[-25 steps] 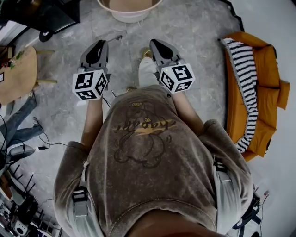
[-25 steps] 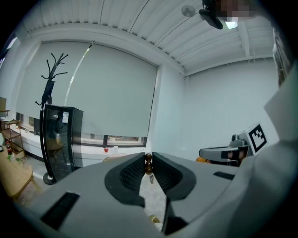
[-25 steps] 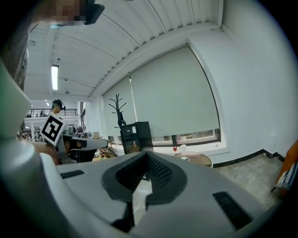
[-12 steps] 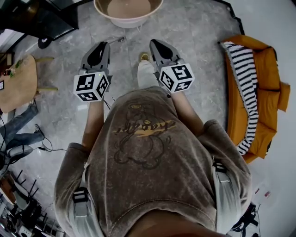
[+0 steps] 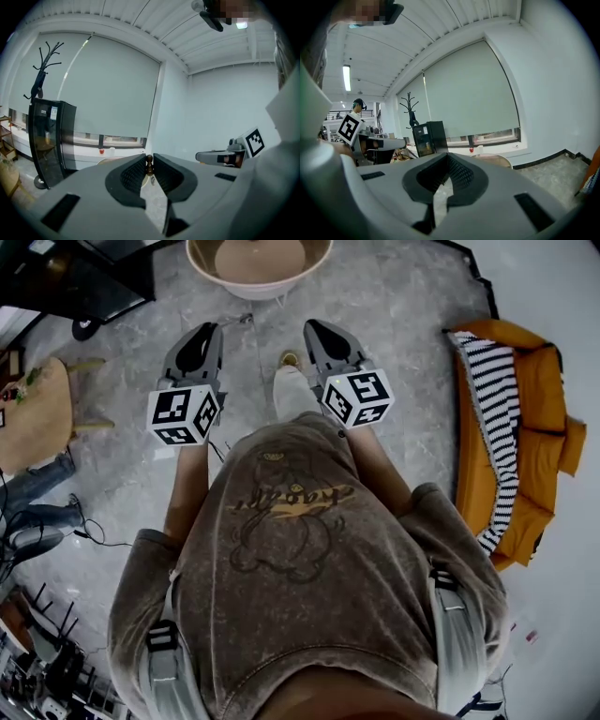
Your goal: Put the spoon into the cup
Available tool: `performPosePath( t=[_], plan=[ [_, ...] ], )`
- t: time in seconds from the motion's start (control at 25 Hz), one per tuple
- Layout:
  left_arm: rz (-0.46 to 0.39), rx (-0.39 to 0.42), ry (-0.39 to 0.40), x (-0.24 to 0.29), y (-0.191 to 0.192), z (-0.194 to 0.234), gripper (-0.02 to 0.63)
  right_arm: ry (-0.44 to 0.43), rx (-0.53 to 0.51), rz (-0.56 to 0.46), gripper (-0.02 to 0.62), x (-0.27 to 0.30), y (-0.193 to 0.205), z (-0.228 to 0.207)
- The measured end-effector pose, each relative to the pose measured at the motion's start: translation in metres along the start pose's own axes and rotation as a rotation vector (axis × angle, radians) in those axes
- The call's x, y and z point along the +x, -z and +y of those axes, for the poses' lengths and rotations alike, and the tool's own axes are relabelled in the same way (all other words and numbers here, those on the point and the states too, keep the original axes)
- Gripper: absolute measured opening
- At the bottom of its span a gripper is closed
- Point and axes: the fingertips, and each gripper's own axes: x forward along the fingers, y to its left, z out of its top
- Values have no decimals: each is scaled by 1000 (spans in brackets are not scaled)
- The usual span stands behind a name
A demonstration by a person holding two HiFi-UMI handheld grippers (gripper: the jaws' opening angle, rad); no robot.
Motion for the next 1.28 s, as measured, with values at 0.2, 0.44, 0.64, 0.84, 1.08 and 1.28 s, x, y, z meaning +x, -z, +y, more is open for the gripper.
performPosePath(
  t=[0.2,0.44,0.64,0.84,1.08,1.28],
  plan=[
    [7,-8,3,30,-12,15,61,-2,4,11,18,31,-12,-18],
    [8,-8,-4,63,-28,29,61,-10,8,13,18,59,-28,-40],
    [14,-12,-13,93,-40,38,61,-11,5,17,18,81,-44,-66],
    [16,-21,-23,130,-49,43,61,-20,0,22,18,103,-58,-97],
    [3,-22,-50,170,-62,46,61,-55,-10,21,18,129,-74,-128],
    [-9,-28,-81,193,-72,48,61,-93,-15,28,18,147,-82,-148]
  ],
)
